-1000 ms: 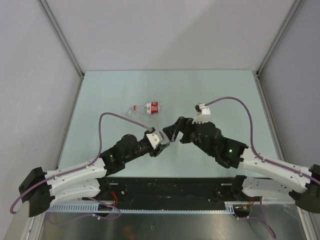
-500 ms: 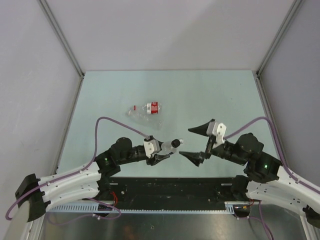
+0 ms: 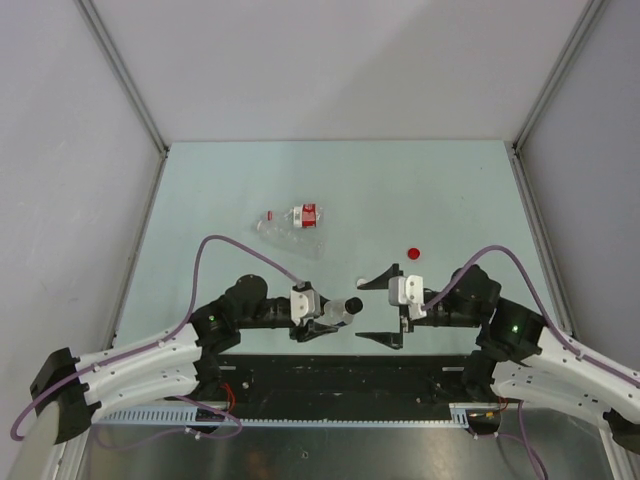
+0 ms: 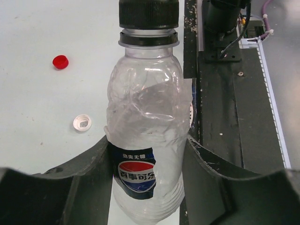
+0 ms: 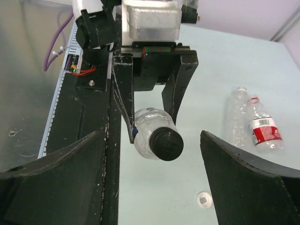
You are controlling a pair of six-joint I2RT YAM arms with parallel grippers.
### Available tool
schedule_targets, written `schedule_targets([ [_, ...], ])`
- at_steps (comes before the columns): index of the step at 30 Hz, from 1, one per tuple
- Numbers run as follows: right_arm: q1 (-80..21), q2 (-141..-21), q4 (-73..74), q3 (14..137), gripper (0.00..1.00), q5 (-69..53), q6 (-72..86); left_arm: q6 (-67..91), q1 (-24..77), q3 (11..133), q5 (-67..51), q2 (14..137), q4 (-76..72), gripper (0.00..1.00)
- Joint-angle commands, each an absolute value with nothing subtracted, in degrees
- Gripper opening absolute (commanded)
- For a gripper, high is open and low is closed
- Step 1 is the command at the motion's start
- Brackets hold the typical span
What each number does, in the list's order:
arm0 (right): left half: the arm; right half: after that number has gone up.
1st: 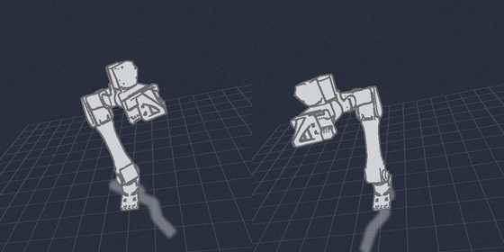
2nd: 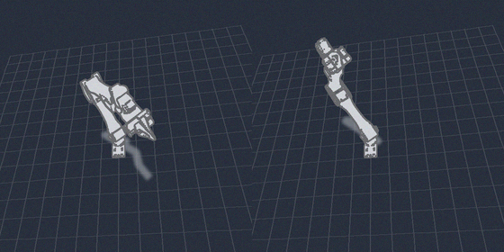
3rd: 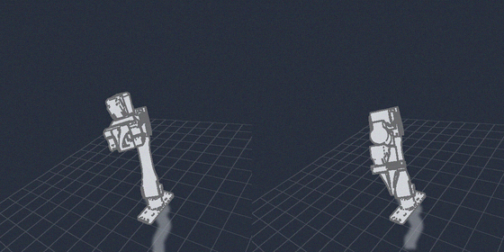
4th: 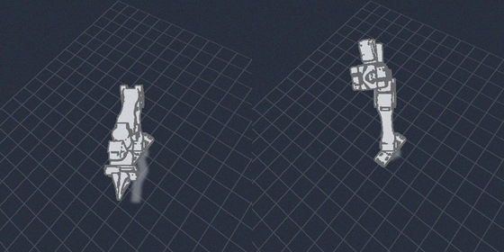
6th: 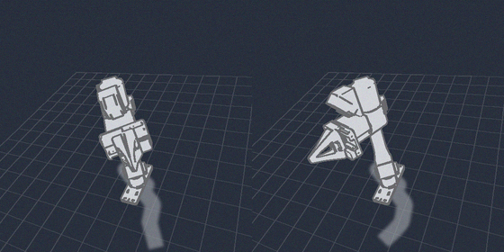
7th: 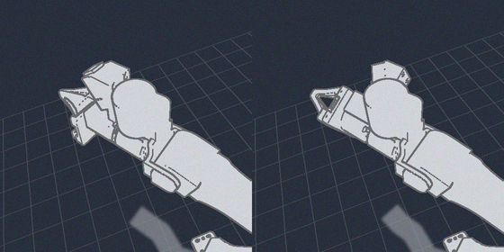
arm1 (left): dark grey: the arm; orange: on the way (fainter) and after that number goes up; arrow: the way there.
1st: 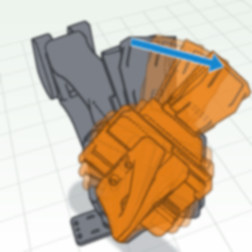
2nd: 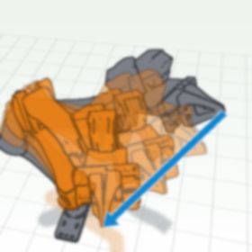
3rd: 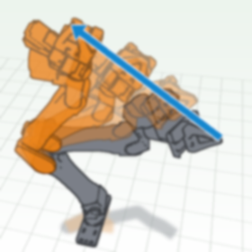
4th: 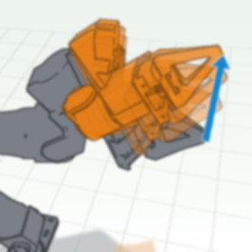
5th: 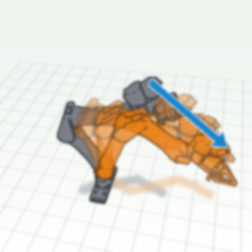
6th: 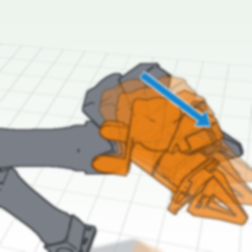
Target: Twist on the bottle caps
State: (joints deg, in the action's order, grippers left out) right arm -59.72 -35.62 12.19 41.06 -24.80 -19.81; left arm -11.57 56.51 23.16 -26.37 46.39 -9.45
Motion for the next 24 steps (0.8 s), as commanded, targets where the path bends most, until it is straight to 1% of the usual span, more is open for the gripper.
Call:
schedule_targets([
  [1, -59.3, -37.17, 11.32, 41.71, 0.88, -25.09, -20.67, -13.2, 56.78, 26.3, -29.71, 45.67, -9.27, 0.0],
  [5, -58.94, -38.36, 11.6, 41.75, 0.82, -24.36, -20.1, -13.31, 56.79, 26.36, -29.61, 45.43, -9.1, 0.0],
  [12, -57.72, -40.6, 11.08, 41.75, 0.62, -25.4, -18.49, -13.52, 56.78, 26.36, -29.92, 45.15, -8.98, 0.0],
  [17, -56.79, -40.97, 10.99, 41.75, 0.46, -26.34, -17.64, -13.79, 56.8, 26.52, -29.44, 44.75, -8.92, 0.0],
  [19, -56.43, -40.89, 10.59, 41.75, 0.37, -26.91, -17.02, -13.86, 56.83, 26.58, -29.07, 44.72, -8.95, 0.0],
  [24, -55.68, -41.14, 9.99, 41.75, 0.22, -27.94, -14.4, -13.9, 56.78, 26.9, -28.45, 44.86, -8.98, 0.0],
])
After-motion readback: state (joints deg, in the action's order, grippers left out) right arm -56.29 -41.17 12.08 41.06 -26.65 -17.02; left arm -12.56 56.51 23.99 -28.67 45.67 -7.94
